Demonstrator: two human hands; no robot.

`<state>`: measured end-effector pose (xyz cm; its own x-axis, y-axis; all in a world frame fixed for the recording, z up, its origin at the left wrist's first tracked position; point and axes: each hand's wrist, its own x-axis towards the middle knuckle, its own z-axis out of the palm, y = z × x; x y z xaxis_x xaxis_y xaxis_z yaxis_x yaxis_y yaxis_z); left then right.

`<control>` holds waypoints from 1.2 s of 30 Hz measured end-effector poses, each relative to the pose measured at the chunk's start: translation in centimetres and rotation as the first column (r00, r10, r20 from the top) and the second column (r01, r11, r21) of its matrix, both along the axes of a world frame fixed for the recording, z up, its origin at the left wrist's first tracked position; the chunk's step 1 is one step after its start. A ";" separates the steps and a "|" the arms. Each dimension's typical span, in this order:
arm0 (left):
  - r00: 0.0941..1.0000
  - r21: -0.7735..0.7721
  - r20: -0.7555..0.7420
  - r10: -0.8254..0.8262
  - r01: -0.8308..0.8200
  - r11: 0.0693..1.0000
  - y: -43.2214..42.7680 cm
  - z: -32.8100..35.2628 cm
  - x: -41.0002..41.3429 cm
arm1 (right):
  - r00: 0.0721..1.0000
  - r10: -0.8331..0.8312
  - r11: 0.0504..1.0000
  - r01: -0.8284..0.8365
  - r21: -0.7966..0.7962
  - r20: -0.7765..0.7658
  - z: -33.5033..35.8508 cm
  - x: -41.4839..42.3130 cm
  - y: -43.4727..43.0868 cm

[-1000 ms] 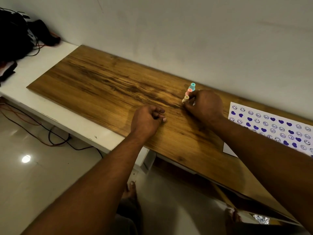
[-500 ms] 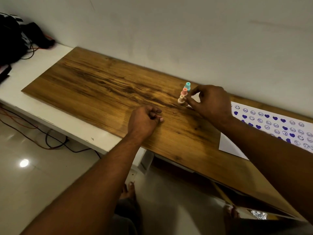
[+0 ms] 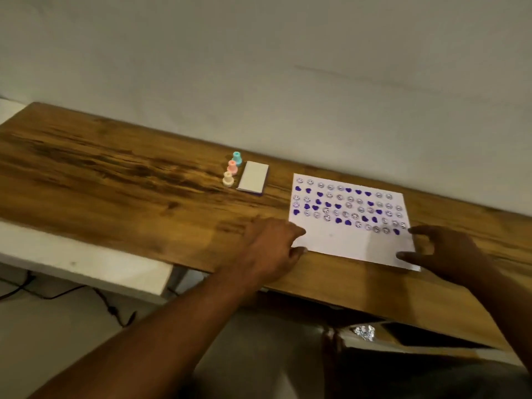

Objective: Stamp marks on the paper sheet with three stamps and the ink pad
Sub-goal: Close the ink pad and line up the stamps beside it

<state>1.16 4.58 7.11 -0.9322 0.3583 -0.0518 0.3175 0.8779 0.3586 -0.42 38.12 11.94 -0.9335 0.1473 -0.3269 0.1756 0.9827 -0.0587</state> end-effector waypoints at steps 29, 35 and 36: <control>0.996 -0.243 0.048 -0.080 0.089 0.966 -0.9 -3.1 1.7 | 0.932 0.189 0.973 -0.220 0.068 0.308 -3.6 -0.3 0.2; 0.997 -0.228 0.017 -0.077 0.079 0.971 -0.8 -3.2 1.5 | 0.933 0.191 0.974 -0.219 0.060 0.306 -3.3 -0.2 0.3; 0.997 -0.231 0.014 -0.079 0.080 0.970 -0.7 -3.2 1.5 | 0.934 0.192 0.974 -0.219 0.057 0.301 -3.3 -0.2 0.3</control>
<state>2.69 3.84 3.96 -0.9007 0.4089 -0.1468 0.3883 0.9092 0.1503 -0.62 38.45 8.59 -0.8118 0.0032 -0.5839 -0.0344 0.9980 0.0533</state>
